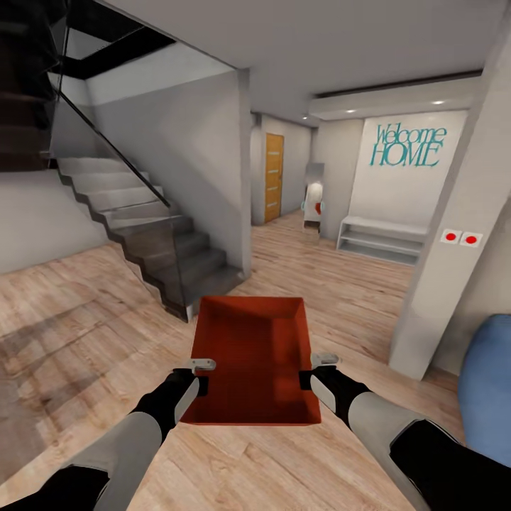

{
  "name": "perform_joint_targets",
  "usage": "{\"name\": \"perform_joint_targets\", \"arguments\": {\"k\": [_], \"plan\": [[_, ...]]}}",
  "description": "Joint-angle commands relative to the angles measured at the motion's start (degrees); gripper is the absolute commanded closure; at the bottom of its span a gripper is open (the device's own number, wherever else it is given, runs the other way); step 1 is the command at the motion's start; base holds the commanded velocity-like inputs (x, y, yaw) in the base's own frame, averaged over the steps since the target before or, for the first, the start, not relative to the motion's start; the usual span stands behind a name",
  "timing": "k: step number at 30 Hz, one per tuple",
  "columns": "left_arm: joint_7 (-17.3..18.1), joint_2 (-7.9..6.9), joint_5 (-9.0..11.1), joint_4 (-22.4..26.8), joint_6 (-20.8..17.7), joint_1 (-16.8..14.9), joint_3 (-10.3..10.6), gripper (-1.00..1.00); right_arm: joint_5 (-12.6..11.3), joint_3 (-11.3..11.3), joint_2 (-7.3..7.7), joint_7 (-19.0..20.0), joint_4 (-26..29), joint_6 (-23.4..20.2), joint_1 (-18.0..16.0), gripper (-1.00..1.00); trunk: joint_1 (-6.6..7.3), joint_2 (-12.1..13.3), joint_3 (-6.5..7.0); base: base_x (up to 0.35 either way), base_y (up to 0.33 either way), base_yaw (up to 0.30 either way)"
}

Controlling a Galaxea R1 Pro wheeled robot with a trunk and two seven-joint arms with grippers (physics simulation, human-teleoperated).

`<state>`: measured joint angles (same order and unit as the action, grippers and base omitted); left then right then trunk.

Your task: Move the two storage containers from the living room to the garage. In the garage, place one container on the floor and stack the other container on top of it (either order is fine).

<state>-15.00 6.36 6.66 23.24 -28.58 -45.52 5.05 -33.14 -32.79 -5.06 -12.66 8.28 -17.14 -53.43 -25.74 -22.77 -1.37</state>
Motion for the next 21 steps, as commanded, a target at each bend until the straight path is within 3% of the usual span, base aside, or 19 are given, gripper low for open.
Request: {"name": "perform_joint_targets", "arguments": {"k": [1, 21], "plan": [[-0.64, -0.47, 0.6, -1.17, -0.42, 0.0, 0.83, 1.0, 0.1, 0.27, 0.03, -0.35, 0.33, -0.26, -0.1, 1.0, -0.04, -0.15, -0.13, 0.0, 0.0, -0.27], [-0.64, -0.49, 0.62, -1.1, -0.42, 0.0, 0.84, 1.0, 0.1, 0.27, 0.05, -0.34, 0.33, -0.26, -0.1, 1.0, -0.04, -0.15, -0.13, 0.0, 0.0, -0.27]]}}
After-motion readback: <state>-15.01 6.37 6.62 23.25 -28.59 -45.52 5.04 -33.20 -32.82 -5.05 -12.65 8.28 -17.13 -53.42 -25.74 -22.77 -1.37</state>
